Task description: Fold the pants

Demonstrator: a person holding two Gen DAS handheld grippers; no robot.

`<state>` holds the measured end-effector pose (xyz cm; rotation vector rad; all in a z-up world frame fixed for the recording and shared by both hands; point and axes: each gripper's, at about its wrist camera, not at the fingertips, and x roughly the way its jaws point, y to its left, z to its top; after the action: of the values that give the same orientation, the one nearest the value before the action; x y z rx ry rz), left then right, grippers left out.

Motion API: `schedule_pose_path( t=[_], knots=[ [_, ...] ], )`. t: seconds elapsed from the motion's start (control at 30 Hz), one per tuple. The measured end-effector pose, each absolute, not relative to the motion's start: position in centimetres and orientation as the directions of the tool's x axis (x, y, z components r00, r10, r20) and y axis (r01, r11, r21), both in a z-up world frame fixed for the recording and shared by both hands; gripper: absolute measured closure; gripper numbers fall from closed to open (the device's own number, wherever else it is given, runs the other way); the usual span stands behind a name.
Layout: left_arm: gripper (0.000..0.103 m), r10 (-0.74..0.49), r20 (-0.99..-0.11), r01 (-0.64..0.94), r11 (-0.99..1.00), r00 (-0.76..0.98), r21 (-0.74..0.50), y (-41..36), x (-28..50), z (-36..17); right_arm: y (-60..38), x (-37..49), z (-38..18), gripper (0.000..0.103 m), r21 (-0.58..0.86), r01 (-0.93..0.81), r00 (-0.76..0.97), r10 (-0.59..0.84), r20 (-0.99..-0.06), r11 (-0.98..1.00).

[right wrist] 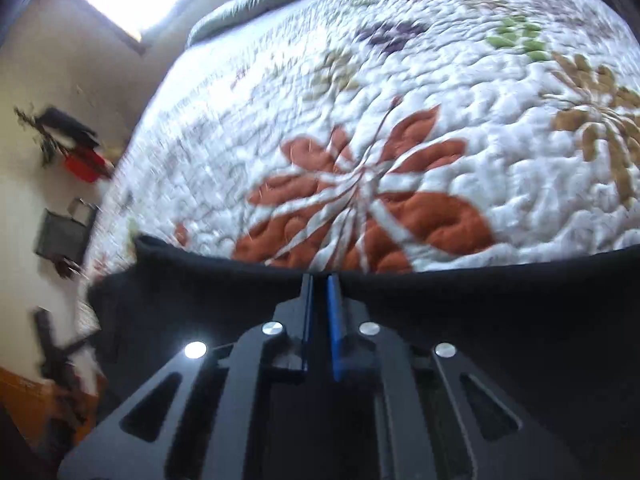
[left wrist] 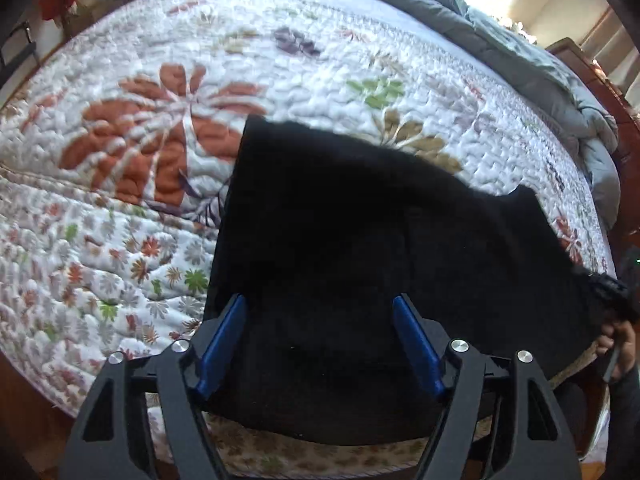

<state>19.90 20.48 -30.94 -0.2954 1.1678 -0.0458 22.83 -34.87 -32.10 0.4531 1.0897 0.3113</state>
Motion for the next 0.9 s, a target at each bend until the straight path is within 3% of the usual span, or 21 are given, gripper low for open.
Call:
schedule_pose_path(
  t=[0.13, 0.33, 0.4, 0.5, 0.9],
  knots=[
    [0.02, -0.161, -0.894, -0.056, 0.978, 0.418, -0.202, 19.4, 19.2, -31.1, -44.4, 17.3, -29.4, 0.077, 0.66, 0.084, 0.6, 0.491, -0.632, 0.747],
    [0.014, -0.284, -0.832, -0.09, 0.925, 0.477, -0.368, 21.4, 19.5, -31.0, -62.5, 5.1, -30.8, 0.063, 0.813, 0.363, 0.813, 0.271, -0.514, 0.455],
    [0.014, -0.288, -0.826, -0.091, 0.923, 0.485, -0.375, 21.3, 19.3, -30.9, -66.4, 2.1, -32.2, 0.056, 0.86, 0.393, 0.856, 0.212, -0.472, 0.326],
    [0.013, -0.271, -0.833, -0.088, 0.931, 0.483, -0.354, 21.0, 19.1, -30.7, -69.5, 0.2, -33.9, 0.056, 0.896, 0.389, 0.889, 0.169, -0.427, 0.216],
    [0.009, -0.239, -0.847, -0.09, 0.944, 0.476, -0.317, 20.2, 19.5, -31.0, -71.1, 2.5, -37.3, 0.052, 0.897, 0.405, 0.876, 0.205, -0.436, 0.177]
  ],
)
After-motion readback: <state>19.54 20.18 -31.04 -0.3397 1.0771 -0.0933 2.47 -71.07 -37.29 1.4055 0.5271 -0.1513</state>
